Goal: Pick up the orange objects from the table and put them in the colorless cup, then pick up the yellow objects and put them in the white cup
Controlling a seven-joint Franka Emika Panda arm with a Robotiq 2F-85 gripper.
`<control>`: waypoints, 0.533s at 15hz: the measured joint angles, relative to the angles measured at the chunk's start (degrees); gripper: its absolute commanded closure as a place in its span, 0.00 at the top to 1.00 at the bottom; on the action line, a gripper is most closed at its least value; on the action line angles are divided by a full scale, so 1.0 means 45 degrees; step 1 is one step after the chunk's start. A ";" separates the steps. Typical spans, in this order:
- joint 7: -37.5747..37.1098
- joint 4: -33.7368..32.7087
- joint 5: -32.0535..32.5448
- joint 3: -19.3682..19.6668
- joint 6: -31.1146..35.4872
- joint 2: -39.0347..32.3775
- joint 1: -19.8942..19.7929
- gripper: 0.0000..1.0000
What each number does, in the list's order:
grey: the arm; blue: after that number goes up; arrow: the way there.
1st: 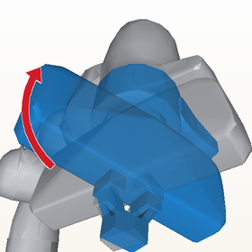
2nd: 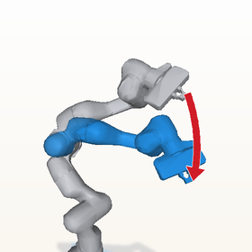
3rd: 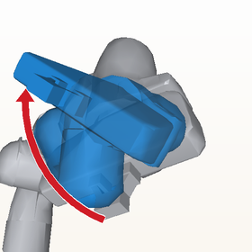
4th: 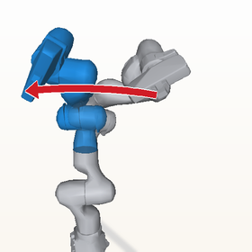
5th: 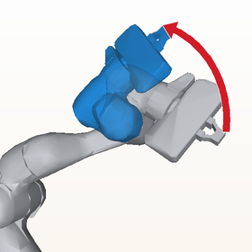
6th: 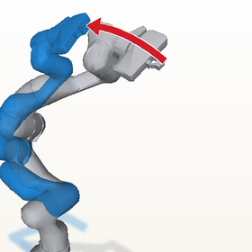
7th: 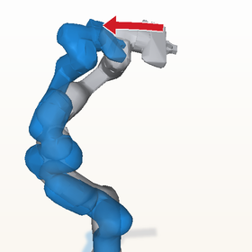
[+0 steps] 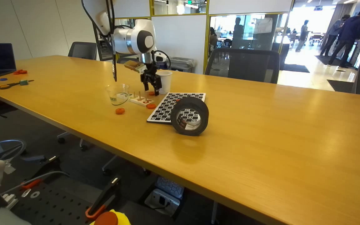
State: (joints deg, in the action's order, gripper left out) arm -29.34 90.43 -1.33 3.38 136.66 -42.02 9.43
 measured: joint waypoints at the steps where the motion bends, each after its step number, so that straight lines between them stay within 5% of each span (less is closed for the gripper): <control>1: 0.0054 -0.0004 0.0000 0.0000 0.0000 0.0000 0.0000 0.73; 8: 0.0295 -0.0038 0.0009 0.0071 -0.0032 0.0030 0.0000 0.24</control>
State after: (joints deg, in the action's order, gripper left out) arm -28.01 90.26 -1.29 3.70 136.51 -41.88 9.43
